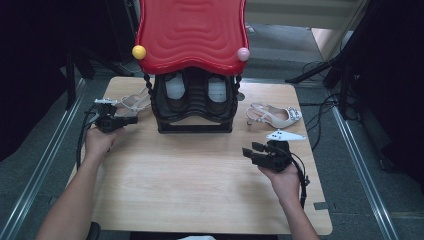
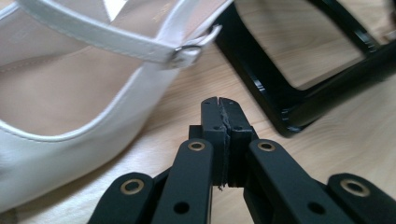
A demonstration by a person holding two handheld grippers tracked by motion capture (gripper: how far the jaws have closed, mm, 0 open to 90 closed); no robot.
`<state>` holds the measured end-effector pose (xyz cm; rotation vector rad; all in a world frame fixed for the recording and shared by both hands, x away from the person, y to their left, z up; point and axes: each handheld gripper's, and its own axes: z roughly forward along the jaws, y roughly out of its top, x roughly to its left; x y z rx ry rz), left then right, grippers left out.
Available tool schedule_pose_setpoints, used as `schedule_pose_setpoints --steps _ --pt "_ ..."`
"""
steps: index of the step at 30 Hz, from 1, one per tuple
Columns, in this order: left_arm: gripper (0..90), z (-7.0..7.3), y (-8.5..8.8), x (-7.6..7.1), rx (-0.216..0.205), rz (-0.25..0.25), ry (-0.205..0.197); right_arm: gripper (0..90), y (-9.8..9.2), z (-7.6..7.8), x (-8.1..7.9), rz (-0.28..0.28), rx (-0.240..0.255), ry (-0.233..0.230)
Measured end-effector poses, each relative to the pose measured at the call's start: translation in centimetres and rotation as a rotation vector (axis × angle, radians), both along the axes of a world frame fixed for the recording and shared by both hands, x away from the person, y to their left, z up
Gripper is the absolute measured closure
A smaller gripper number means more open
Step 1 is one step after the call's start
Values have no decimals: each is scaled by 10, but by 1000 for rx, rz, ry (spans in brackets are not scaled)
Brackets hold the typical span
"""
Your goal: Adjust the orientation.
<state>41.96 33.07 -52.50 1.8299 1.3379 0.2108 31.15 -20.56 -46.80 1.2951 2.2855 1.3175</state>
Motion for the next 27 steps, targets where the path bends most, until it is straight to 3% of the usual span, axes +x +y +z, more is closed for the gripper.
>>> schedule_pose_setpoints --steps 2,8,12,17,22,24,27 --pt "900 -4 2 3 26 7 19 523 -1 -1 -1 -10 7 -4" --pt "900 -7 12 9 27 44 33 523 -6 -2 -5 -30 31 1" --pt "900 -9 24 10 -61 77 64 521 -9 -4 -8 -36 23 14" --pt "900 -9 22 11 -11 79 32 517 -9 -3 -10 -35 17 -2" --pt "900 -9 24 12 -3 87 36 516 -10 -2 -13 -45 18 -11" --pt "900 -8 24 12 28 89 28 515 -11 -1 -14 -44 32 -17" --pt "900 -7 28 13 34 112 38 515 -12 -1 -14 -51 31 -16"
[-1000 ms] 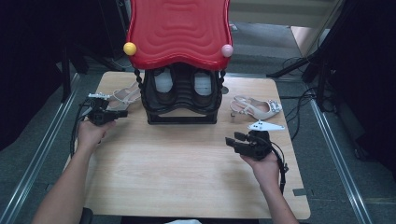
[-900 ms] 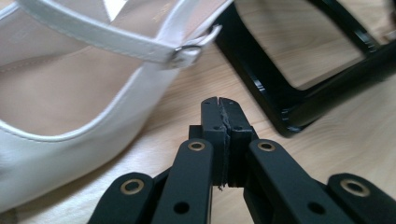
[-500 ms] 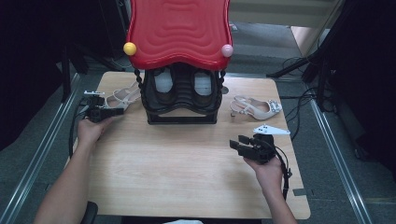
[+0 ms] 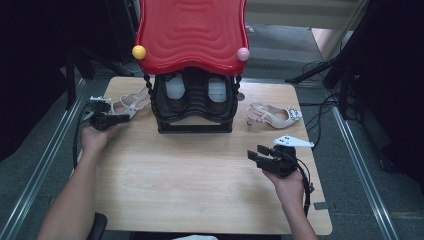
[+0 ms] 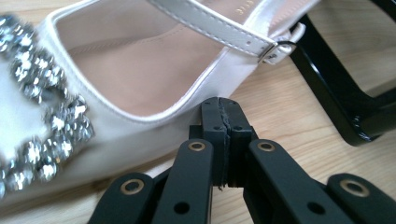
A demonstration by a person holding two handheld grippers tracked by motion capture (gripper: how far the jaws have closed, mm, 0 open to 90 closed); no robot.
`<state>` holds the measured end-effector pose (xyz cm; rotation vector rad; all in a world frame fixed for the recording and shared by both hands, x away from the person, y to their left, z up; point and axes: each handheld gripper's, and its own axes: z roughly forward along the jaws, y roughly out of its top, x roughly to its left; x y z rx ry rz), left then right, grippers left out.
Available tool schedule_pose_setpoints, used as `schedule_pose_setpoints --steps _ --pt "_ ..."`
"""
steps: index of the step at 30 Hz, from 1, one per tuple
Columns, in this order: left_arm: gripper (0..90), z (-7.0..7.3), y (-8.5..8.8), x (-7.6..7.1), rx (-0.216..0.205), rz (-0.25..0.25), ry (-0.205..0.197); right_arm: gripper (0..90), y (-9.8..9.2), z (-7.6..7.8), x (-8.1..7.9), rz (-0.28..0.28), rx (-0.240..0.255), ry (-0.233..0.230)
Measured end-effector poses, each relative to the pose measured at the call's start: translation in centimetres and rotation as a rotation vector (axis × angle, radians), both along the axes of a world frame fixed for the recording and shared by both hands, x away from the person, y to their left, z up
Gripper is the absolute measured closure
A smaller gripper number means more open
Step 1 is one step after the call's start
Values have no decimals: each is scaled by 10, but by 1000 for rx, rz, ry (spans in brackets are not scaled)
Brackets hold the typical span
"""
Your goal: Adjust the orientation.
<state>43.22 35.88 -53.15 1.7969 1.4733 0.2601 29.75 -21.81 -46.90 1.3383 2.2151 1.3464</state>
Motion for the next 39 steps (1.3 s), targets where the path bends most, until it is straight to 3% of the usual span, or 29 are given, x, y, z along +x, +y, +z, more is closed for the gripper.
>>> schedule_pose_setpoints --steps 5,10,12,15,16,21,27,29,32,35,39 --pt "900 2 4 3 18 16 9 515 -1 -1 0 -3 10 7" --pt "900 1 14 5 -15 63 17 514 -2 0 -1 -8 17 -3" --pt "900 2 18 5 12 93 9 514 -3 0 -1 -13 23 3" --pt "900 3 21 5 -24 119 39 517 -3 0 1 -18 26 9" --pt "900 5 19 4 -16 118 38 519 -3 0 1 -18 29 11" --pt "900 28 13 1 -103 113 7 519 -2 1 0 -10 23 2" --pt "900 56 -8 10 -61 63 -22 518 -1 0 0 0 23 12" --pt "900 62 -11 17 -81 57 -23 519 -1 -1 1 2 23 14" --pt "900 72 -20 28 -46 34 -27 519 -1 -1 1 3 23 16" --pt "900 75 -23 42 -63 44 -17 524 0 -1 2 6 23 17" --pt "900 62 -21 51 -114 65 10 532 4 -1 2 16 16 11"
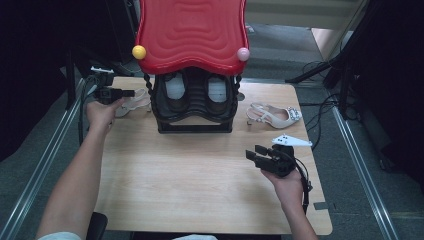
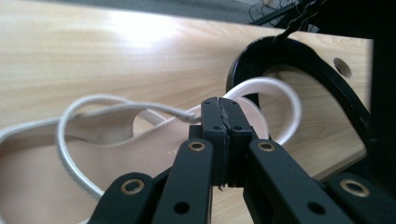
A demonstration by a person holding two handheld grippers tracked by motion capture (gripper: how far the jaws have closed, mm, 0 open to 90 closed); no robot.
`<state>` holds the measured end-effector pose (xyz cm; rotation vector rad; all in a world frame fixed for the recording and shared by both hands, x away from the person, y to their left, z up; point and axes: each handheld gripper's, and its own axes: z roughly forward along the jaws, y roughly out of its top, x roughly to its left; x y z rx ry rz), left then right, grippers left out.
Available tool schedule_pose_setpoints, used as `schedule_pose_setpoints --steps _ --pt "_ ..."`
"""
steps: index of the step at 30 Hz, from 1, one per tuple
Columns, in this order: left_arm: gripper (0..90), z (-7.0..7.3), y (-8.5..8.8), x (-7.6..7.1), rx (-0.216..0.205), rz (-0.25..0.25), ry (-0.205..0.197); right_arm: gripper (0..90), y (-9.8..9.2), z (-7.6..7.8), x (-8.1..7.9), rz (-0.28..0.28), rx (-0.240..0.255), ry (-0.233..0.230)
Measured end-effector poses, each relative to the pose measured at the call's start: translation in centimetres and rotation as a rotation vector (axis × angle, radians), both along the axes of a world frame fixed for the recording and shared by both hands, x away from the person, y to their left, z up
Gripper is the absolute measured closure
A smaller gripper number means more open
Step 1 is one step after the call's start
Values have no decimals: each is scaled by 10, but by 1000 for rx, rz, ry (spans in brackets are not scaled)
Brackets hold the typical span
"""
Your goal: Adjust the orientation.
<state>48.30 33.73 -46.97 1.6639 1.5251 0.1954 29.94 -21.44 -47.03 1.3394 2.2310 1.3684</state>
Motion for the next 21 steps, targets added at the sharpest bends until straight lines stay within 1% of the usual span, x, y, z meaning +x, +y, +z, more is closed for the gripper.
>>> schedule_pose_setpoints --steps 2,3,4,6,8,9,11,14,15,16,18,21 --pt "900 -9 1 -1 -19 5 18 531 0 -1 0 2 -6 3" --pt "900 -12 2 -2 -26 15 15 530 0 -1 1 3 -2 7" --pt "900 -14 2 -4 -20 25 12 530 -1 -2 1 3 -3 12" --pt "900 -17 2 -8 23 41 2 530 -1 -2 2 -1 -2 17" --pt "900 -21 6 -12 5 44 14 530 -1 -2 1 0 -9 11" --pt "900 -23 7 -14 4 49 14 530 0 -2 1 2 -12 7" --pt "900 -25 8 -16 4 43 16 529 0 -2 0 5 -16 8" --pt "898 -25 5 -20 30 31 23 528 1 -3 1 6 -20 10" --pt "899 -26 4 -21 48 36 15 528 1 -3 1 6 -21 9" --pt "900 -26 3 -22 56 41 15 528 2 -3 1 7 -17 12" --pt "900 -27 5 -23 45 38 14 527 2 -2 0 7 -20 10" --pt "900 -27 9 -23 53 32 31 526 2 -3 0 8 -26 11"
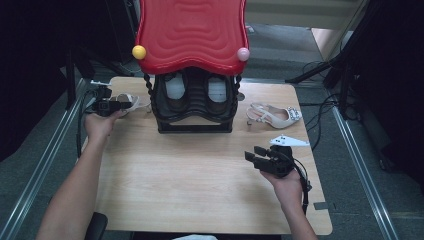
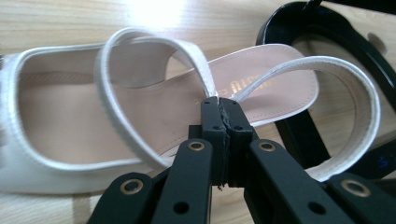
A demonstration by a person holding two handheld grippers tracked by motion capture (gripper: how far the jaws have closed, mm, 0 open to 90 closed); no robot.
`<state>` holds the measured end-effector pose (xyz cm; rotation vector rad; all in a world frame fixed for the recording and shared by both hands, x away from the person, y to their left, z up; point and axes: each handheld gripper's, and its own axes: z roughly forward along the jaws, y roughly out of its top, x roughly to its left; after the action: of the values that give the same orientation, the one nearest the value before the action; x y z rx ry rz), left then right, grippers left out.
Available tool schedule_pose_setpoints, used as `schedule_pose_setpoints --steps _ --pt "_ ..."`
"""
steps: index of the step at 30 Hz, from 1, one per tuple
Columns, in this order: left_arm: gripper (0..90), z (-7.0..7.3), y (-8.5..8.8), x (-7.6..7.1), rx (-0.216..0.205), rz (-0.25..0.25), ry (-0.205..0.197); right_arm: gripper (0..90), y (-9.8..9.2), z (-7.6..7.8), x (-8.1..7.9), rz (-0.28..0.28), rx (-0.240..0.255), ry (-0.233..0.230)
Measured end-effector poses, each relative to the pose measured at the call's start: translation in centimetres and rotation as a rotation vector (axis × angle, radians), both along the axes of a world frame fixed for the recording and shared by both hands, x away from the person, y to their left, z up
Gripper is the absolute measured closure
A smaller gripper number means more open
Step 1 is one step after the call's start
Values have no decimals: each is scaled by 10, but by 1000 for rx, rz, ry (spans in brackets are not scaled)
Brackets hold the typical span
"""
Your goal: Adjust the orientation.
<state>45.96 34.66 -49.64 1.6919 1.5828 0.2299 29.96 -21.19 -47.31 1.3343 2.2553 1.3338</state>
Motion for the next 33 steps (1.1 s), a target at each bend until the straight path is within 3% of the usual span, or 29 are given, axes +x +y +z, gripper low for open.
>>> schedule_pose_setpoints --steps 8,11,14,22,30,32,33 --pt "900 1 6 -3 9 -23 18 524 -2 1 0 -4 9 -1" --pt "900 0 7 -3 62 -8 44 523 -2 1 0 -6 8 -5" --pt "900 -4 14 -6 38 -26 84 521 -3 1 0 -8 10 -3" --pt "900 -4 25 -10 83 -10 90 521 -2 1 0 -7 5 -2" --pt "900 -6 35 -9 60 13 113 520 0 1 1 -4 2 -2" --pt "900 -5 34 -7 67 14 105 520 0 1 1 -4 3 -2" --pt "900 -4 33 -5 75 8 121 520 0 1 1 -4 5 -2"
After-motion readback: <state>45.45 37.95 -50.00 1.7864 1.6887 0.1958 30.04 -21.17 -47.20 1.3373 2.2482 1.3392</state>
